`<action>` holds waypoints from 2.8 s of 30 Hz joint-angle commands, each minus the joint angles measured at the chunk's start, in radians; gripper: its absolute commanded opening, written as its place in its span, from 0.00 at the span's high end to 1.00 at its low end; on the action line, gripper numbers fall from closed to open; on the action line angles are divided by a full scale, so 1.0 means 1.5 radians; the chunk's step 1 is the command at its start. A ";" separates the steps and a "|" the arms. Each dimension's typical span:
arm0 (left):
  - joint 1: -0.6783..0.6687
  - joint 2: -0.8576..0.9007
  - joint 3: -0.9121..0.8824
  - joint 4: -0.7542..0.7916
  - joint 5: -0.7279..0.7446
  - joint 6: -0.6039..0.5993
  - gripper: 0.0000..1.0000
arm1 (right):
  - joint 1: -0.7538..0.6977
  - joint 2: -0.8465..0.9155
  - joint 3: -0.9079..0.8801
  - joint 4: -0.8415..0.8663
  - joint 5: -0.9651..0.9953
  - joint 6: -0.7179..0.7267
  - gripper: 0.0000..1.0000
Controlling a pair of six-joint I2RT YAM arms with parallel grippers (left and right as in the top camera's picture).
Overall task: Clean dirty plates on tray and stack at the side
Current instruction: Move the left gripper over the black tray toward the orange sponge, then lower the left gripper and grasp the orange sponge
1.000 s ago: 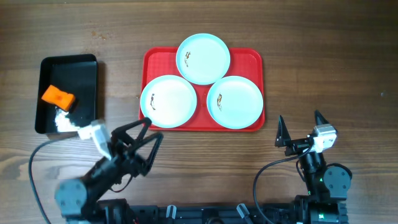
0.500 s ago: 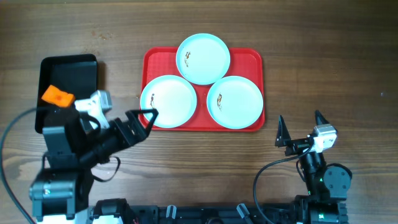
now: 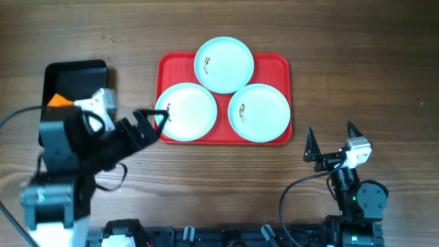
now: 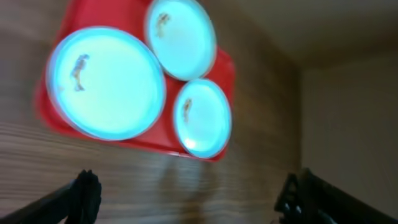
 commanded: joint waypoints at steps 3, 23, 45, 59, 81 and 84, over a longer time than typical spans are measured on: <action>0.003 0.228 0.234 -0.213 -0.395 -0.062 0.00 | -0.003 -0.004 -0.002 0.002 0.009 -0.012 0.00; 0.187 0.658 0.407 -0.096 -0.562 -0.127 0.00 | -0.003 -0.002 -0.002 0.002 0.009 -0.011 0.00; 0.262 0.873 0.407 -0.027 -0.481 -0.037 0.01 | -0.003 -0.002 -0.002 0.002 0.009 -0.011 0.00; 0.287 0.881 0.392 0.051 -0.423 0.011 0.19 | -0.003 -0.002 -0.002 0.002 0.009 -0.011 0.00; 0.289 0.864 0.302 0.112 -0.393 0.011 0.96 | -0.003 -0.002 -0.002 0.002 0.009 -0.011 0.00; 0.289 0.848 0.302 0.113 -0.394 0.011 0.16 | -0.003 -0.002 -0.002 0.002 0.009 -0.011 0.00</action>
